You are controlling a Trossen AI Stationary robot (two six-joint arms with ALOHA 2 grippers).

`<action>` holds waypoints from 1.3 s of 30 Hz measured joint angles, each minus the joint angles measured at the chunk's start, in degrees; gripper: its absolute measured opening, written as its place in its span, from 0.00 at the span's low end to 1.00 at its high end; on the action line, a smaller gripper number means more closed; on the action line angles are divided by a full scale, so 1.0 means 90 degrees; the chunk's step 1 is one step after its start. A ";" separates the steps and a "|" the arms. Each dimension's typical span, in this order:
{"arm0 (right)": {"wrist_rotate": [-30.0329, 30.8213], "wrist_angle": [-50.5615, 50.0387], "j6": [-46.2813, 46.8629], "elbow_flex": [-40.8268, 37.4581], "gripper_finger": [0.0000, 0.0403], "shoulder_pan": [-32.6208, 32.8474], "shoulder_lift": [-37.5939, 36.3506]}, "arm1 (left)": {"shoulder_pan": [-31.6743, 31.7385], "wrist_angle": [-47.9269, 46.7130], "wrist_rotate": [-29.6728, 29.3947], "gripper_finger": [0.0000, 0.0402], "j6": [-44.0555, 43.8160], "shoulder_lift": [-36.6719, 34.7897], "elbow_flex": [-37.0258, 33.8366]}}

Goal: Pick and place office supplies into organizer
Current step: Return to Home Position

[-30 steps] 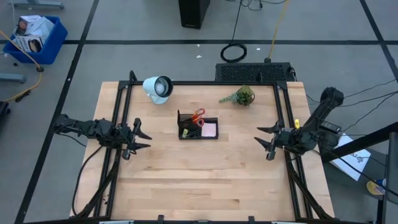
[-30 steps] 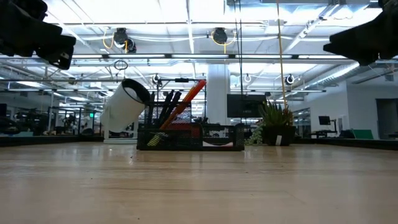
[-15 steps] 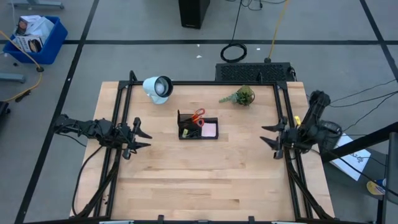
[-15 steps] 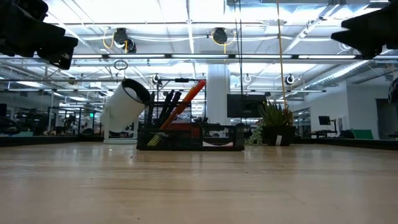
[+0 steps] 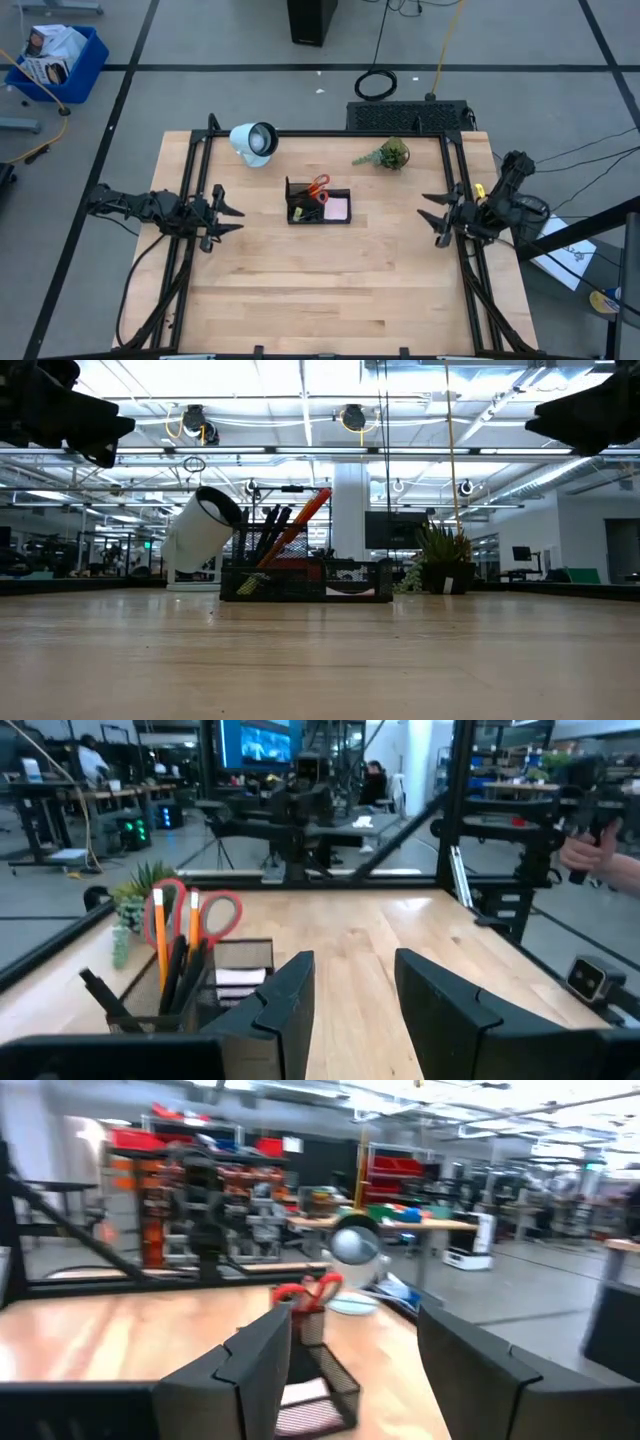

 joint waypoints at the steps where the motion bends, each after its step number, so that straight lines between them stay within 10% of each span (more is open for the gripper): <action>1: 0.0084 -0.0035 0.0036 0.0000 0.52 -0.0076 0.0000 | 0.0000 0.0047 -0.0019 0.36 0.0010 0.0000 0.0000; 14: -0.1462 -0.1544 0.1527 0.0005 0.52 -0.1582 0.0000 | 0.0000 0.0034 0.0142 0.36 -0.0014 0.0005 -0.0002; 39: -0.1451 -0.2002 0.1687 0.0005 0.52 -0.1831 0.0022 | 0.0000 -0.0367 -0.0920 0.36 -0.0059 0.0012 -0.0002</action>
